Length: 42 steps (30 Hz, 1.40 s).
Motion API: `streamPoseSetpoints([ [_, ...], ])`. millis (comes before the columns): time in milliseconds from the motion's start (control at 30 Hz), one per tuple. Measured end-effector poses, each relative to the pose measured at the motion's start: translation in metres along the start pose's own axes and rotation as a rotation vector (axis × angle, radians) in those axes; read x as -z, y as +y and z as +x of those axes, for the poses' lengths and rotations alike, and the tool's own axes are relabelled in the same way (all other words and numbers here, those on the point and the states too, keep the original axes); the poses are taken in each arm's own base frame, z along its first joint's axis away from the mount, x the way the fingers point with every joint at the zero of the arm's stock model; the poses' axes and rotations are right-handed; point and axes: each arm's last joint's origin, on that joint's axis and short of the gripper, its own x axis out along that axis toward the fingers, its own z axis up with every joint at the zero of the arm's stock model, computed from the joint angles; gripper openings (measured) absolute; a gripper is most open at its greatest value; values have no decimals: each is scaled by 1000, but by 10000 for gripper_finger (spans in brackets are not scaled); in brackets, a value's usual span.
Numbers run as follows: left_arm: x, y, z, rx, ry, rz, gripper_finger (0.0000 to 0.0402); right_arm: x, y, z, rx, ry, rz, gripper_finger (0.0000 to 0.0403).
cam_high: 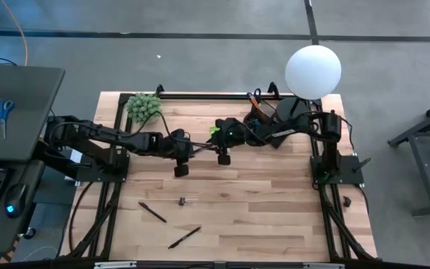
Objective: Pick and place office supplies into organizer
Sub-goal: Put the black pen into the black desk organizer
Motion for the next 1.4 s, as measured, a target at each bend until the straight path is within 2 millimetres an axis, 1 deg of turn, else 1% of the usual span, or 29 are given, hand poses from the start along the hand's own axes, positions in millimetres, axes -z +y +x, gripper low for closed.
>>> streamPoseSetpoints([
  [100,7,3,3,-103,-28,-44,58,-1,1,0,-4,-4,-3,129],
  [200,12,5,6,-185,-106,-115,58,-2,3,1,-12,-6,-8,129],
  [367,17,4,8,-159,-203,-143,58,-2,6,1,-22,-8,-32,129],
  [467,23,5,9,-159,-213,-150,67,-3,6,1,-41,-18,-34,129],
  [533,23,5,9,-159,-222,-160,86,-3,7,1,-70,-27,-31,129],
  [667,23,5,9,-158,-226,-158,142,-10,12,-2,-89,-48,-39,129],
  [800,24,4,11,-166,-211,-104,193,-24,20,-13,-82,-80,-58,129],
  [933,27,3,20,-171,-193,-59,220,-42,30,-29,-82,-111,-79,129],
  [1033,30,6,30,-186,-179,-58,224,-54,39,-42,-65,-121,-94,129],
  [1167,35,20,41,-182,-145,-89,225,-63,51,-53,-54,-116,-113,129],
  [1267,38,28,46,-149,-133,-110,225,-63,56,-54,-35,-98,-122,129],
  [1400,43,35,52,-100,-105,-123,225,-61,57,-53,-9,-66,-134,129],
])
